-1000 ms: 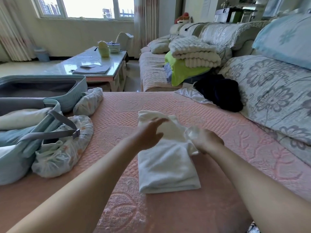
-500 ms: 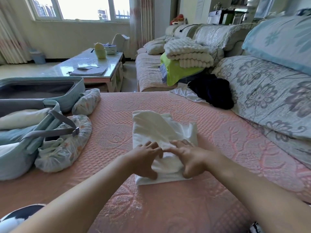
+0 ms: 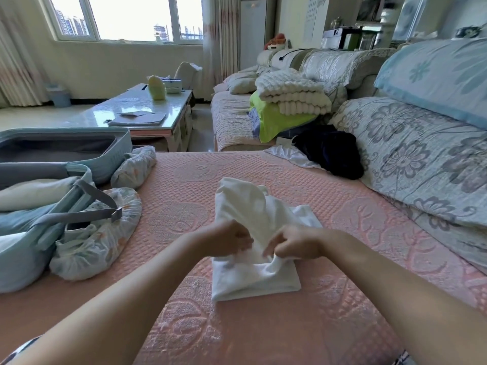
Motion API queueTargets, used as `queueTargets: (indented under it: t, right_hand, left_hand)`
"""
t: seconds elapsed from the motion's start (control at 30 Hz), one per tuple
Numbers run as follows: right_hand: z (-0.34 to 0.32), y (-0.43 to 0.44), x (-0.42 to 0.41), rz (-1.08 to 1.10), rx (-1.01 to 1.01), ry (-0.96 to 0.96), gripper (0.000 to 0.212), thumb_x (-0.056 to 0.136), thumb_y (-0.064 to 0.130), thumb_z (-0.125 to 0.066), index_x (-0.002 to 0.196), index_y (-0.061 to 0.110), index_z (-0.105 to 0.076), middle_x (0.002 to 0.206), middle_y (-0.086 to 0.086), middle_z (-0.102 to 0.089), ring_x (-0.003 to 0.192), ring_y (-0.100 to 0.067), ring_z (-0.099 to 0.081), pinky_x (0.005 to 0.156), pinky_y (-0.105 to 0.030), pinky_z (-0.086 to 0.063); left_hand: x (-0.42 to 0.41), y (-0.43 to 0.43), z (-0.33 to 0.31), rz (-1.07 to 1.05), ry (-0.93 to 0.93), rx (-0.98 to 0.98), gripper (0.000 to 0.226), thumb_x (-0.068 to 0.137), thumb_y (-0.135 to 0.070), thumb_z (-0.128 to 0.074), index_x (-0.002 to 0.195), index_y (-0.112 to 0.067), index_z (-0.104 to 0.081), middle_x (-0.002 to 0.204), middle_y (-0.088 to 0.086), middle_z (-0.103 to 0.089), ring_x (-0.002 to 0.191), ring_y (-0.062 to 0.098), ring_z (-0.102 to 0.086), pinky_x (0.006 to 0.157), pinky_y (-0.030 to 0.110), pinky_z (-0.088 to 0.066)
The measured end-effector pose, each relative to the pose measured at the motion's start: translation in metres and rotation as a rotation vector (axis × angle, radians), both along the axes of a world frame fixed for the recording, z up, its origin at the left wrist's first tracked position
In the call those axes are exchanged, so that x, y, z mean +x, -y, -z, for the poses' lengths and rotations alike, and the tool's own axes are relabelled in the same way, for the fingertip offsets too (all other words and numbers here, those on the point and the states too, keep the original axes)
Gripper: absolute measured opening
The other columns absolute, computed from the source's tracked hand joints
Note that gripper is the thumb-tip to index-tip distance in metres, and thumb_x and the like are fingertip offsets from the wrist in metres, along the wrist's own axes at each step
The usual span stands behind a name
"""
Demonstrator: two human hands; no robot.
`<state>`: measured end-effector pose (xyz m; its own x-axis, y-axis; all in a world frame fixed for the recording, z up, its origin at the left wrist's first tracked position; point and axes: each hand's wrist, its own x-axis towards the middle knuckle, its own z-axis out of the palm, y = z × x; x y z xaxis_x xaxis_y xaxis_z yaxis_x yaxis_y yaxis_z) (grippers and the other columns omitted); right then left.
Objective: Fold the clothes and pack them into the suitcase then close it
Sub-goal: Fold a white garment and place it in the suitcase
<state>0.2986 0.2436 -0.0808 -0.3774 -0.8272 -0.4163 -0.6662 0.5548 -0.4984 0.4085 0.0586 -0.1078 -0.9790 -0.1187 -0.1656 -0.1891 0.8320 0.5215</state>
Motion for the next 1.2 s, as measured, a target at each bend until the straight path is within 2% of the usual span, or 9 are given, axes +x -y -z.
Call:
queueTargets:
  t: [0.07,0.17,0.33,0.5,0.67,0.87,0.97,1.07,1.2]
  right_hand:
    - [-0.001,0.017,-0.014,0.159,-0.192,0.087,0.028,0.084,0.021,-0.058,0.103,0.022,-0.078,0.111,0.005,-0.073,0.106,-0.011,-0.064,0.096,-0.028,-0.051]
    - [0.004,0.045,-0.04,0.282,-0.387,-0.292,0.029,0.095,0.018,-0.051,0.112,0.023,-0.074,0.118,0.004,-0.07,0.111,-0.018,-0.063,0.094,-0.027,-0.047]
    - [0.027,0.105,-0.084,0.372,-0.322,-0.407,0.042,0.102,0.039,-0.044,0.137,0.02,-0.055,0.141,-0.007,-0.056,0.129,-0.03,-0.05,0.107,-0.041,-0.04]
    - [0.044,0.143,-0.108,0.354,-0.386,-0.336,0.028,0.1,0.044,-0.051,0.085,0.02,-0.055,0.092,-0.004,-0.062,0.094,-0.028,-0.059,0.08,-0.035,-0.04]
    - [0.059,0.153,-0.123,0.238,-0.403,-0.702,0.027,0.1,0.046,-0.049,0.108,0.021,-0.049,0.097,-0.008,-0.069,0.089,-0.032,-0.066,0.076,-0.037,-0.043]
    - [0.071,0.13,-0.149,0.398,-0.406,-0.3,0.032,0.099,0.036,-0.046,0.124,0.022,-0.061,0.132,-0.007,-0.061,0.12,-0.026,-0.054,0.1,-0.035,-0.042]
    - [0.068,0.103,-0.154,0.443,-0.384,-0.236,0.029,0.089,0.037,-0.045,0.103,0.025,-0.068,0.116,-0.002,-0.067,0.107,-0.022,-0.059,0.086,-0.031,-0.042]
    - [0.071,0.083,-0.152,0.316,-0.188,-0.348,0.028,0.083,0.043,-0.045,0.063,0.023,-0.052,0.089,-0.007,-0.065,0.091,-0.028,-0.06,0.073,-0.031,-0.037]
    - [0.066,0.066,-0.153,0.315,-0.241,-0.467,0.04,0.098,0.048,-0.047,0.068,0.023,-0.048,0.076,0.002,-0.059,0.081,-0.026,-0.06,0.066,-0.034,-0.039]
  left_hand:
    - [-0.011,0.013,0.003,-0.058,-0.162,-0.191,0.02,0.1,-0.025,-0.052,0.105,-0.019,-0.071,0.107,0.0,-0.068,0.092,0.023,-0.064,0.076,0.03,-0.051]
    - [-0.032,0.031,0.015,-0.12,-0.278,-0.322,0.029,0.1,-0.027,-0.048,0.127,-0.025,-0.058,0.135,-0.001,-0.051,0.12,0.024,-0.051,0.092,0.034,-0.045]
    - [-0.066,0.057,0.041,-0.188,-0.351,-0.327,0.044,0.1,-0.026,-0.045,0.143,-0.017,-0.04,0.149,0.005,-0.035,0.142,0.029,-0.029,0.114,0.041,-0.031]
    - [-0.086,0.084,0.063,-0.235,-0.329,-0.314,0.068,0.1,-0.044,-0.039,0.157,-0.017,-0.012,0.163,0.004,-0.013,0.15,0.025,-0.012,0.121,0.04,-0.017]
    - [-0.101,0.103,0.078,-0.218,-0.113,-0.309,0.074,0.099,-0.057,-0.031,0.157,-0.03,0.006,0.166,-0.004,0.007,0.152,0.015,0.007,0.124,0.038,-0.005]
    - [-0.113,0.104,0.062,-0.254,0.012,-0.418,0.072,0.087,-0.059,-0.027,0.154,-0.034,-0.022,0.162,0.001,-0.021,0.149,0.02,-0.017,0.119,0.044,-0.014]
    - [-0.121,0.084,0.052,-0.295,-0.143,-0.475,0.055,0.098,-0.048,-0.03,0.148,-0.025,-0.032,0.158,0.003,-0.028,0.145,0.023,-0.023,0.117,0.044,-0.016]
    - [-0.128,0.061,0.049,-0.285,-0.201,-0.405,0.056,0.103,-0.043,-0.028,0.154,-0.022,-0.022,0.163,0.001,-0.017,0.149,0.021,-0.015,0.12,0.042,-0.009]
    - [-0.128,0.036,0.058,-0.232,-0.444,-0.39,0.057,0.098,-0.045,-0.032,0.15,-0.021,-0.032,0.159,0.002,-0.028,0.145,0.023,-0.026,0.116,0.04,-0.021]
